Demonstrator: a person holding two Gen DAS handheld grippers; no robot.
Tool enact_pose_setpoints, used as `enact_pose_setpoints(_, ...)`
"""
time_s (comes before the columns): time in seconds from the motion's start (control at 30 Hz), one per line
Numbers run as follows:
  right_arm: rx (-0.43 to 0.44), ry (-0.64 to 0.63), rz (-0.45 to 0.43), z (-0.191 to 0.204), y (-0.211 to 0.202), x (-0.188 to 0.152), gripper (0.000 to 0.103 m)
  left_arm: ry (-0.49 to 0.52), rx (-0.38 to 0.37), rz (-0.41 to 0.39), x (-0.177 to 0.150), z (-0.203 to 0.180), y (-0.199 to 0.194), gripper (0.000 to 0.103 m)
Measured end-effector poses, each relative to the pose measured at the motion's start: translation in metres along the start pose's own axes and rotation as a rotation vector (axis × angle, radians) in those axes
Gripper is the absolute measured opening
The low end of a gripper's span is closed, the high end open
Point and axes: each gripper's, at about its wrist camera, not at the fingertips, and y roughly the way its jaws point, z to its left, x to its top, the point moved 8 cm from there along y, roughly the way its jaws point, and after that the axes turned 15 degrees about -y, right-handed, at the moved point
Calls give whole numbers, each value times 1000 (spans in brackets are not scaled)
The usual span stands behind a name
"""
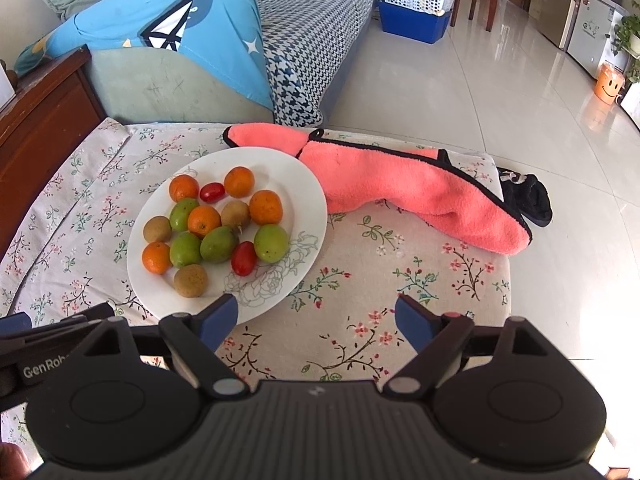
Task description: Organize fruits
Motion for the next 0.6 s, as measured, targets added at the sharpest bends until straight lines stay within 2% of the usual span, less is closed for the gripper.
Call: enact_pose_setpoints(0.6, -16, -2, 6, 0, 5, 1, 86, 0, 4, 6, 0, -5, 4, 89)
